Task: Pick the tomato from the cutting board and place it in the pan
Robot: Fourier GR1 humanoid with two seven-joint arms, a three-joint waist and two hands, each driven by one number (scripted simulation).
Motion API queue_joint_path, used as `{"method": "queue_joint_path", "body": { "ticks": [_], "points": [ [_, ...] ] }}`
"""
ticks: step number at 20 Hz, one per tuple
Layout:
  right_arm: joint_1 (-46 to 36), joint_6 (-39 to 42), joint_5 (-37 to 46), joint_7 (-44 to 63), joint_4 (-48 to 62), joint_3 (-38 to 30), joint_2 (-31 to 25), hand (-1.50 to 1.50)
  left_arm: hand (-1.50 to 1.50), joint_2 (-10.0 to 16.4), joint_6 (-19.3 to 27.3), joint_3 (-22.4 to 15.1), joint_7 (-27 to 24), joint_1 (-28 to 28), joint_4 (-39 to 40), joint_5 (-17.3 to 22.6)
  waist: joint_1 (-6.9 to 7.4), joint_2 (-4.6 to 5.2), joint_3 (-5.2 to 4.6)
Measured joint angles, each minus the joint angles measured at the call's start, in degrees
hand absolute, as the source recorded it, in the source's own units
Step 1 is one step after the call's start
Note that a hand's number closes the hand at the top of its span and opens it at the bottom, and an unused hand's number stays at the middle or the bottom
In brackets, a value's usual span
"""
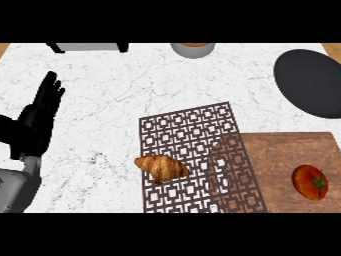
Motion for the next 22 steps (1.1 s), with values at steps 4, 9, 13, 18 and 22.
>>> {"method": "queue_joint_path", "body": {
  "ticks": [4, 9, 13, 18, 22],
  "points": [
    [1.59, -0.51, 0.27, 0.28, -4.14, 1.76, -0.30, -1.50, 0.00, -0.90, -0.04, -0.21, -0.35, 0.01, 0.50, -0.58, 0.27, -0.01, -0.02],
    [4.05, -0.83, 0.39, 0.15, -8.84, 3.72, -1.27, -1.50, 0.00, -1.06, -0.35, 0.06, -0.55, -0.03, 0.72, -1.15, 0.29, -0.04, -0.04],
    [9.14, -2.28, 3.13, 0.11, -12.84, 3.40, -0.86, -1.50, 0.00, -0.26, -1.21, 1.25, 0.28, 0.77, -0.37, -1.08, -0.01, -0.16, -0.06],
    [12.45, -3.21, 6.07, 1.29, -15.24, 2.83, 1.31, -1.50, 0.00, -1.32, -1.70, 1.96, 0.05, 1.50, -0.96, -2.16, 0.28, -0.07, -0.08],
    [11.45, -3.53, 8.67, 2.26, -14.02, 2.73, 3.92, -1.50, 0.00, -2.79, -2.99, 2.84, -0.64, 0.20, 1.52, -3.06, 0.58, 0.05, -0.08]
  ]
}}
